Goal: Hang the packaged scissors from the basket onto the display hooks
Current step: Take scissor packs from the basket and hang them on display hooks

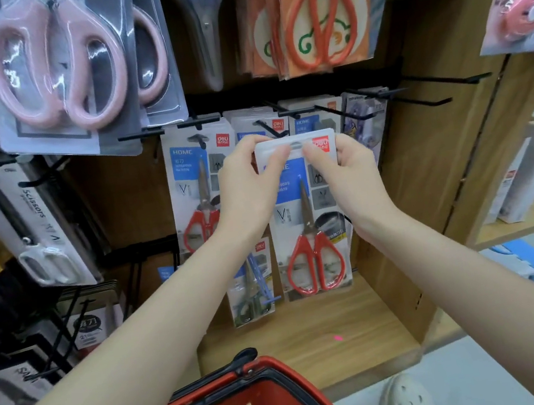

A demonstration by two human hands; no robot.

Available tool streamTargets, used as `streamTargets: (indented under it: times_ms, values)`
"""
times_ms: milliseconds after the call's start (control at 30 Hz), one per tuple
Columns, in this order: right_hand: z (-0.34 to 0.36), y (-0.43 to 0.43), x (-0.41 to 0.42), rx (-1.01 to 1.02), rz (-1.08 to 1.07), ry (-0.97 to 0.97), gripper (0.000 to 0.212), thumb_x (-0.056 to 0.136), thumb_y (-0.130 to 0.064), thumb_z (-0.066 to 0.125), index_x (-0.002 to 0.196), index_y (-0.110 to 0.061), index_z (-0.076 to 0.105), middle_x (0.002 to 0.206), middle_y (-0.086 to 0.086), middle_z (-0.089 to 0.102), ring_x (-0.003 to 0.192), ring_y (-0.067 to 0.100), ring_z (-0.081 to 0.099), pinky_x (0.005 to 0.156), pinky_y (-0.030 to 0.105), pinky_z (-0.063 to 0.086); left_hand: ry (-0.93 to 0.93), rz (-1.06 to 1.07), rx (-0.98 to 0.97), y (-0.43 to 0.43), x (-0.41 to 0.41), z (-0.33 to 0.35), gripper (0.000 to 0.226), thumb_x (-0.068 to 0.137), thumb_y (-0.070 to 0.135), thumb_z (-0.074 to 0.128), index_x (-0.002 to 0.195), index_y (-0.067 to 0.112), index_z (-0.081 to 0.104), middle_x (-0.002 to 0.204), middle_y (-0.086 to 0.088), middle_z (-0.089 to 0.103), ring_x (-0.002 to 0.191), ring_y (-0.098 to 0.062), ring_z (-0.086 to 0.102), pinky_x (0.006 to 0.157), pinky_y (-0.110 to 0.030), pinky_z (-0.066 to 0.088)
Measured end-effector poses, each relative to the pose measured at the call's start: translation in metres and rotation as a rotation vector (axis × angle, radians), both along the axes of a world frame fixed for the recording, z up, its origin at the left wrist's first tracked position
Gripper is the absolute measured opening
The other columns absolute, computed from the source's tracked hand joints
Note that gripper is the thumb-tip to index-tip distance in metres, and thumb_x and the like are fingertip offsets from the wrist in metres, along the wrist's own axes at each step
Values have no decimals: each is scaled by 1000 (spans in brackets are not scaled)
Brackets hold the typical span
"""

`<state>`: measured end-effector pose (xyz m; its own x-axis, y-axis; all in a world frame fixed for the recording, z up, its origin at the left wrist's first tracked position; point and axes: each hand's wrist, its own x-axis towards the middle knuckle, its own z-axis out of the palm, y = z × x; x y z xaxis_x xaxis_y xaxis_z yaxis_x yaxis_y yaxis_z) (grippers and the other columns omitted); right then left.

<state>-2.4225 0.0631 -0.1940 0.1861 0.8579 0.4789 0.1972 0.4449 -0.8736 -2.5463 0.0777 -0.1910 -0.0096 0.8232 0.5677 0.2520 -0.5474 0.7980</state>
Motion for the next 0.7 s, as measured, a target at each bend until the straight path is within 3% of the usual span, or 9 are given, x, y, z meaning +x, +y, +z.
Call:
streamTargets:
  times_ms: [100,167,267,400,500,600,700]
  values:
    - [7,13,-4,-2,-23,35,15,96,-19,54,90,-7,60,78,0,62,69,1,58,63,14,47,-76,44,15,7,2,6,12,93,22,59,101,15,54,92,-2,65,88,-16,64,78,-31,53]
    - [9,23,-7,-46,-54,79,19,95,-23,54,88,-7,60,77,-2,64,69,1,61,64,19,50,-92,68,-2,13,2,7,16,94,23,58,106,16,51,92,-1,63,87,-16,63,78,-32,53]
    - [12,37,-10,-135,-88,110,27,95,-29,54,104,-5,64,99,8,70,96,22,67,84,38,52,53,149,-5,24,-8,0,20,95,30,54,110,17,50,91,2,57,88,-12,57,76,-29,50]
    - [14,41,-10,-113,-98,-79,25,96,-28,51,105,-6,61,101,11,68,90,21,63,87,42,48,325,264,104,28,-32,-23,22,100,31,39,108,14,51,104,2,53,103,-15,50,84,-29,42]
    - [10,42,-8,-107,-109,-122,22,97,-25,49,106,-7,58,104,12,67,95,24,62,90,45,48,412,462,97,31,-54,-44,16,99,22,43,109,13,52,107,-2,50,108,-19,47,86,-23,29]
    - [9,42,-9,-93,-111,-85,10,96,-22,50,94,-13,55,104,15,66,97,27,63,92,48,48,373,651,-55,36,-75,-55,37,92,19,55,126,6,46,129,-18,43,123,-32,39,98,-37,31]
    - [8,39,-13,-34,-113,-12,14,96,-21,51,82,-20,51,100,17,66,96,31,63,85,43,50,241,676,-146,44,-90,-54,51,88,19,63,132,4,41,134,-19,39,125,-33,39,101,-41,33]
